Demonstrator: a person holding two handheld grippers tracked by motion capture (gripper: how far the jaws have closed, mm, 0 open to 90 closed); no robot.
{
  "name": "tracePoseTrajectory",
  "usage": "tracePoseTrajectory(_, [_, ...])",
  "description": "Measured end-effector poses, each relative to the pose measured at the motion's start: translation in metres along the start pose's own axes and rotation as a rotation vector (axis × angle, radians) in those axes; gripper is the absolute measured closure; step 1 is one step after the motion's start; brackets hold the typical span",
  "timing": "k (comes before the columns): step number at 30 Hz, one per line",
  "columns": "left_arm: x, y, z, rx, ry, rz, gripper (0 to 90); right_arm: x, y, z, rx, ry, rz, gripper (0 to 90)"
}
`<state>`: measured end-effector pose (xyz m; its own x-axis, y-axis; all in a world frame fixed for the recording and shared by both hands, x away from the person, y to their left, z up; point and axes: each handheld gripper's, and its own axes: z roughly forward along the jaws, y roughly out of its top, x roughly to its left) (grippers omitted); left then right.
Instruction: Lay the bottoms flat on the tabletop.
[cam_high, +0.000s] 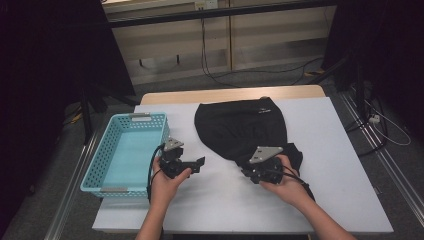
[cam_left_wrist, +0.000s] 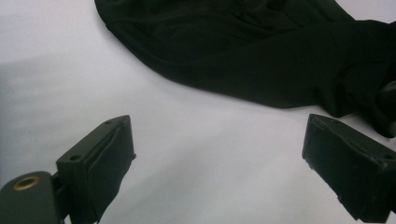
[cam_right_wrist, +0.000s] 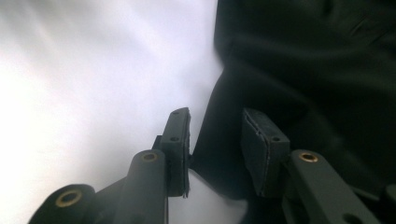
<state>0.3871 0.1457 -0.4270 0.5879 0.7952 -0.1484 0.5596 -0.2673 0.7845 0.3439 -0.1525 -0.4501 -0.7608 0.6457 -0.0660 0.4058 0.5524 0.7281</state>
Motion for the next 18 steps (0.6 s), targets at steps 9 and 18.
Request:
tracePoseTrajectory(9, [0.002,0.0,0.0,-0.003,0.002,0.0,9.3,-0.009,-0.003,0.001,-0.007,0.03,0.068,89.1])
tracePoseTrajectory(18, [-0.001,0.001,-0.001,-0.004,0.001,0.005,9.2,0.004,0.017,-0.038,-0.159,0.11,0.064,89.3])
